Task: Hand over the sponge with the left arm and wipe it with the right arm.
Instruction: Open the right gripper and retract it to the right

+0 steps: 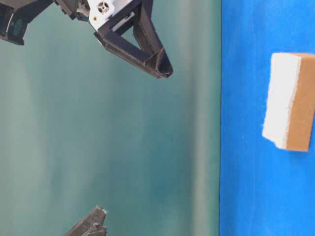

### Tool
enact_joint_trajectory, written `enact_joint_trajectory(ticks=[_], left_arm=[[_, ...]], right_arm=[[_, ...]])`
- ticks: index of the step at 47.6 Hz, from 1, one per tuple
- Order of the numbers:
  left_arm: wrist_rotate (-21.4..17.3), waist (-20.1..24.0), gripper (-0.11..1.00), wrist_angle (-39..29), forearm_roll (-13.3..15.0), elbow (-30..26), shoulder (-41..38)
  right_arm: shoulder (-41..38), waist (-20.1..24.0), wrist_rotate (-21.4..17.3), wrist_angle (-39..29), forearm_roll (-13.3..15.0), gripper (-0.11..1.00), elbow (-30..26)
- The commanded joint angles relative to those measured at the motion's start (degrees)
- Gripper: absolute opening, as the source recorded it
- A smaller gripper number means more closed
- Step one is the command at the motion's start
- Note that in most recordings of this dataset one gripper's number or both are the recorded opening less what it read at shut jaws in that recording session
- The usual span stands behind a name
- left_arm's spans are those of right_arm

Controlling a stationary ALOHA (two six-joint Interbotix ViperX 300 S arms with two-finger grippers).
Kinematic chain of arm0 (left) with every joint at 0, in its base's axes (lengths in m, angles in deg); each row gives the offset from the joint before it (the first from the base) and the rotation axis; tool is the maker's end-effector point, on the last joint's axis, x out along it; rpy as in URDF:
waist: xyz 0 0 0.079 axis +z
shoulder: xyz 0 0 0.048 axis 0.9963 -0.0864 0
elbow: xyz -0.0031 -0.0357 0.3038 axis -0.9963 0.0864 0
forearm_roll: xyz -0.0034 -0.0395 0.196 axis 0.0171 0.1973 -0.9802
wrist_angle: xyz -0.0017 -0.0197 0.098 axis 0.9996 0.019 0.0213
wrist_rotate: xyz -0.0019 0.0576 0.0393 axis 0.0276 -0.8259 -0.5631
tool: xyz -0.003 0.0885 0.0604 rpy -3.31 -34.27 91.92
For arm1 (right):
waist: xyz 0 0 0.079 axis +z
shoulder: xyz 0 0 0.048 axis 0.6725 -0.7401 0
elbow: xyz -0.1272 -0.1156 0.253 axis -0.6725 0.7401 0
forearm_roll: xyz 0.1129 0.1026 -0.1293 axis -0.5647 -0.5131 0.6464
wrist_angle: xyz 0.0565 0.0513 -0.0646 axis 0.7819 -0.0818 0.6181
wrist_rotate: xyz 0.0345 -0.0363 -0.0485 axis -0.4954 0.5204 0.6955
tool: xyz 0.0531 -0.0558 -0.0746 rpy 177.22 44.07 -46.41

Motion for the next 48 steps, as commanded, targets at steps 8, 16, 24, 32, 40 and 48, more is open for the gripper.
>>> enact_joint_trajectory(ticks=[8, 16, 24, 32, 40, 48], left_arm=[[0.09, -0.18, 0.88, 0.09, 0.09, -0.44, 0.88], [1.14, -0.35, 0.88, -0.79, 0.09, 0.62, 4.66], [1.41, -0.35, 0.88, -2.99, 0.09, 2.46, 10.37], [1.49, -0.35, 0.88, -7.21, 0.09, 3.69, 15.91], [1.32, -0.35, 0.88, -11.51, 0.09, 5.62, 21.71], [1.41, -0.35, 0.88, -13.10, 0.09, 9.40, 28.39]], right_arm=[[2.11, 0.09, -0.09, 0.70, 0.09, 0.74, -0.26], [6.59, 0.09, -0.09, 0.88, 0.09, 0.74, 1.85], [12.83, 0.09, -0.09, 0.79, 0.18, 0.74, 5.01], [21.09, 0.00, 0.09, -0.35, 0.09, 0.74, 8.70], [30.32, 0.09, 0.18, -2.72, 0.53, 0.74, 12.66], [39.46, 0.09, 0.00, -3.60, 0.70, 0.74, 17.67]])
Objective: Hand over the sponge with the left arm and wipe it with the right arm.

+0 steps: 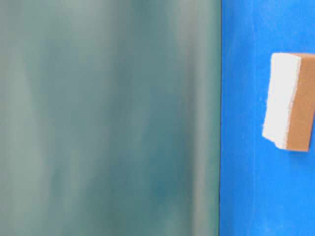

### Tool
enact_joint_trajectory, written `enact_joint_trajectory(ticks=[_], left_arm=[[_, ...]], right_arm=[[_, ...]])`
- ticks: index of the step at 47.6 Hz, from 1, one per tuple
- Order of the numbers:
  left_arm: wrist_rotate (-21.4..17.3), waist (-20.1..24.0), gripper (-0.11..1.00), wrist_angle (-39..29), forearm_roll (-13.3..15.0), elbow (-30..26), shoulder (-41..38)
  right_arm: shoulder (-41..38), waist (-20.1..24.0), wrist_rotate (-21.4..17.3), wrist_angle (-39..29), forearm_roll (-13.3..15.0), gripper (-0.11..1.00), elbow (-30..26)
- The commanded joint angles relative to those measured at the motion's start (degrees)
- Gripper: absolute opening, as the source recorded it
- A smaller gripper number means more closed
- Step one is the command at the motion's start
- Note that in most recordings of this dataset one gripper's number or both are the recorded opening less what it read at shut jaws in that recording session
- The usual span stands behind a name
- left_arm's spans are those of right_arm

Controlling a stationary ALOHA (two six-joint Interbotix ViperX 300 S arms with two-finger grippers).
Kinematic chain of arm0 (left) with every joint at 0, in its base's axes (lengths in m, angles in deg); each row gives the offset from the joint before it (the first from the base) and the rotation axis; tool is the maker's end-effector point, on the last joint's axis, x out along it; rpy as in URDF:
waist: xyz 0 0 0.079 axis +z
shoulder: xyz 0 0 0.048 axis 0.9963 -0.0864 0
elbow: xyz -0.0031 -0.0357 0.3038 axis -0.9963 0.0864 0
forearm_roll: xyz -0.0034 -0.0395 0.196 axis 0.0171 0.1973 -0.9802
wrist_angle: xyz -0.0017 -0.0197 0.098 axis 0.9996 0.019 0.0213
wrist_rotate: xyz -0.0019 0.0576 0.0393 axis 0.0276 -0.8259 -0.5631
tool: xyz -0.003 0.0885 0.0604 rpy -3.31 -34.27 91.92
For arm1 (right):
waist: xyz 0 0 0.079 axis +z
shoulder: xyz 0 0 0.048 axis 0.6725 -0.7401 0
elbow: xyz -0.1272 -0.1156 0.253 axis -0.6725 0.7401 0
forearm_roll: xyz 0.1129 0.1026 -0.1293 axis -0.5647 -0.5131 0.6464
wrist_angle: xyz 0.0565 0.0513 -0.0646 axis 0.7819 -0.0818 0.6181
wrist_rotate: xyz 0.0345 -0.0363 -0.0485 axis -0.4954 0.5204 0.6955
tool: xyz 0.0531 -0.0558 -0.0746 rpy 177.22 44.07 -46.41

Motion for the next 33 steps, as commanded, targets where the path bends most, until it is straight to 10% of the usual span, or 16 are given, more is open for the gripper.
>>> enact_joint_trajectory(ticks=[1, 33], left_arm=[[0.00, -0.09, 0.88, 0.00, 0.09, 0.97, 2.90], [2.99, -0.09, 0.87, -0.35, 0.26, 15.38, 17.93]], right_arm=[[4.48, 0.09, -0.18, -0.26, 0.18, 0.74, 1.76], [14.50, -2.81, -1.23, 3.52, -1.32, 0.74, 14.15]])
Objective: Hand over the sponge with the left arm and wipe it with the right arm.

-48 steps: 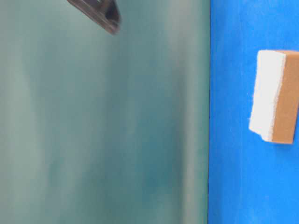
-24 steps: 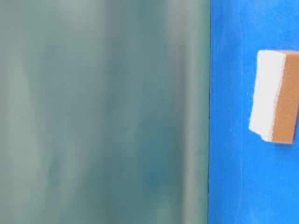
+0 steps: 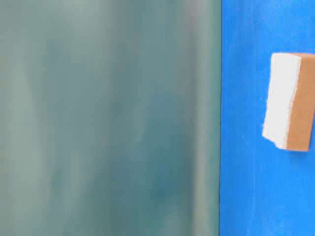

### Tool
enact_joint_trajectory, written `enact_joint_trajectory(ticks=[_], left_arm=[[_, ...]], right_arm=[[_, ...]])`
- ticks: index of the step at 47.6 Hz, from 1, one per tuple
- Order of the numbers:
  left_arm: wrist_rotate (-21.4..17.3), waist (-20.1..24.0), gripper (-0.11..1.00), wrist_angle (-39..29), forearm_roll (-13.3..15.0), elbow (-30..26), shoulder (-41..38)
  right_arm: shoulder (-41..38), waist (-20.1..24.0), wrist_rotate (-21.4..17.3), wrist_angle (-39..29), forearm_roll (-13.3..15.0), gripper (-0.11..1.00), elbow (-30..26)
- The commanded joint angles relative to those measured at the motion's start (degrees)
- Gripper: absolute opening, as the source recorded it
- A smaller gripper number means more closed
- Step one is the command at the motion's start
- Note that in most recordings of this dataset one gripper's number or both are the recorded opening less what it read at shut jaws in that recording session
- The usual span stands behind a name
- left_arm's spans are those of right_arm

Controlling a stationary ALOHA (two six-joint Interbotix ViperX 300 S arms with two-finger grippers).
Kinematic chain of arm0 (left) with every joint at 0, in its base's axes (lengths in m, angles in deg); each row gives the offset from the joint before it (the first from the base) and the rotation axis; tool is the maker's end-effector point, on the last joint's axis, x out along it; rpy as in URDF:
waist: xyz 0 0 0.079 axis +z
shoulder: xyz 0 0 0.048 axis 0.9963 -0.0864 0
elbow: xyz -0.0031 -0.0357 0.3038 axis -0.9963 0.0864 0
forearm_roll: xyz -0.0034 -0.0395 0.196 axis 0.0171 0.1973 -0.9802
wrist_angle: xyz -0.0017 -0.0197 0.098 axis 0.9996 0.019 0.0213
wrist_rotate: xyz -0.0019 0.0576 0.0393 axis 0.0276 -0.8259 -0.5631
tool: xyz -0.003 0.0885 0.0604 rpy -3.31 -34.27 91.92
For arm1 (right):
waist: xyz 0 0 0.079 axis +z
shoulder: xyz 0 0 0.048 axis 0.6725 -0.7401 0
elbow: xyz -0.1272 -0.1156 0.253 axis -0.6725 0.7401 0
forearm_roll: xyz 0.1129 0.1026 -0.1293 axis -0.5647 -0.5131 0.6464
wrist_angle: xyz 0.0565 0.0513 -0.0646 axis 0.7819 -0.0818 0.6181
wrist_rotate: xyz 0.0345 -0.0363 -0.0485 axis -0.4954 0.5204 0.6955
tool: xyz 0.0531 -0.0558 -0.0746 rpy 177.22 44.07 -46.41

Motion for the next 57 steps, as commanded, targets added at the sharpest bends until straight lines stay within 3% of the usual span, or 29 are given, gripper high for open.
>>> enact_joint_trajectory(ticks=[1, 57], left_arm=[[0.88, -0.09, 0.87, 0.53, 0.09, -0.09, -0.35], [1.14, -0.09, 0.87, 0.44, 0.09, -0.35, 0.09]], right_arm=[[0.44, 0.00, 0.00, 1.05, -0.26, 0.74, -0.62], [0.88, -0.09, -0.09, 2.37, -0.26, 0.74, 0.44]])
